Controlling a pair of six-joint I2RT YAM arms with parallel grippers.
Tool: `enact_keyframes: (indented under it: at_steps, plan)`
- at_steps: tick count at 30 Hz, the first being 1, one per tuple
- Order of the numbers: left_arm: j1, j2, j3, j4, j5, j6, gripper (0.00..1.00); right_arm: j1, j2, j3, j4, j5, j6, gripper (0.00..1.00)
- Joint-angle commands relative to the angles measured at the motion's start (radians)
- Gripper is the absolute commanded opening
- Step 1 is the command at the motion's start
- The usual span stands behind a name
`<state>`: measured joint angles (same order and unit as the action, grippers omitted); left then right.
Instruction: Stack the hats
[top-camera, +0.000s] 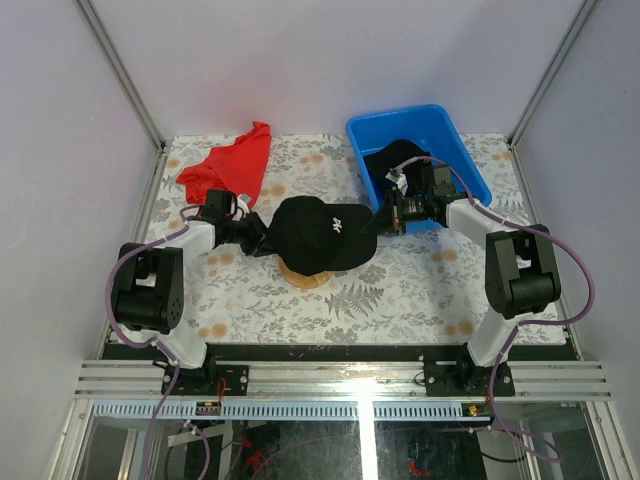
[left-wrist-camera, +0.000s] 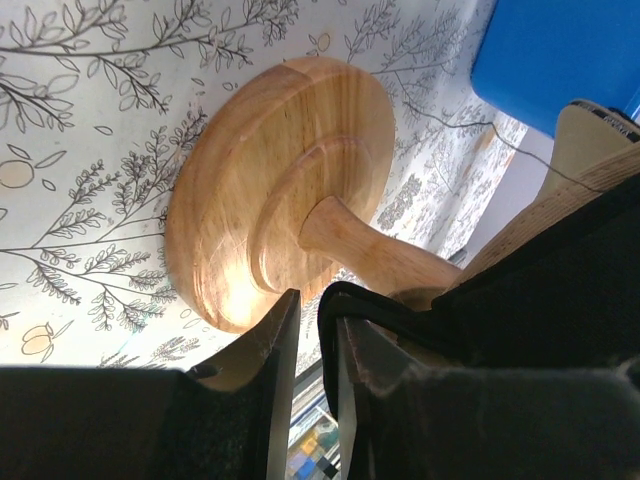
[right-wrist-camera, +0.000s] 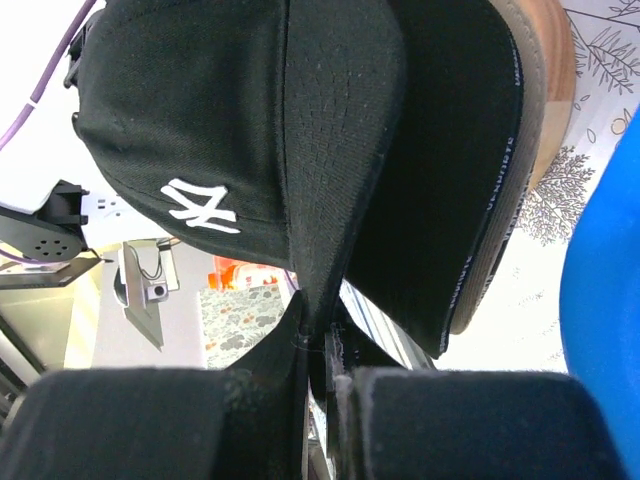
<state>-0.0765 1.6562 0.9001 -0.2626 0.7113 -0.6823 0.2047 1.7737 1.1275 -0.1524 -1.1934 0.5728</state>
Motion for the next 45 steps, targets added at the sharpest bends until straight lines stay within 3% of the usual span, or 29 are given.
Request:
enact_keyframes:
  at_steps: [1, 3, 9, 16, 28, 45]
  plan:
    - [0.010, 0.072, -0.102, -0.111, -0.158, 0.082, 0.16, 0.013, 0.033, -0.033, -0.124, 0.260, -0.124, 0.04]
    - [0.007, 0.060, -0.106, -0.111, -0.137, 0.082, 0.16, 0.015, 0.028, -0.035, -0.121, 0.270, -0.129, 0.09]
    - [-0.029, -0.034, -0.057, -0.151, -0.106, 0.061, 0.18, 0.020, -0.027, -0.012, -0.121, 0.295, -0.120, 0.38]
    - [-0.042, -0.101, -0.012, -0.192, -0.090, 0.043, 0.19, 0.018, -0.073, 0.045, -0.173, 0.332, -0.132, 0.49]
    - [-0.039, -0.214, 0.058, -0.219, -0.104, -0.033, 0.27, 0.014, -0.171, 0.223, -0.321, 0.431, -0.166, 0.62]
    - [-0.015, -0.345, 0.099, -0.264, -0.091, -0.114, 0.44, 0.005, -0.128, 0.309, -0.312, 0.456, -0.143, 0.65]
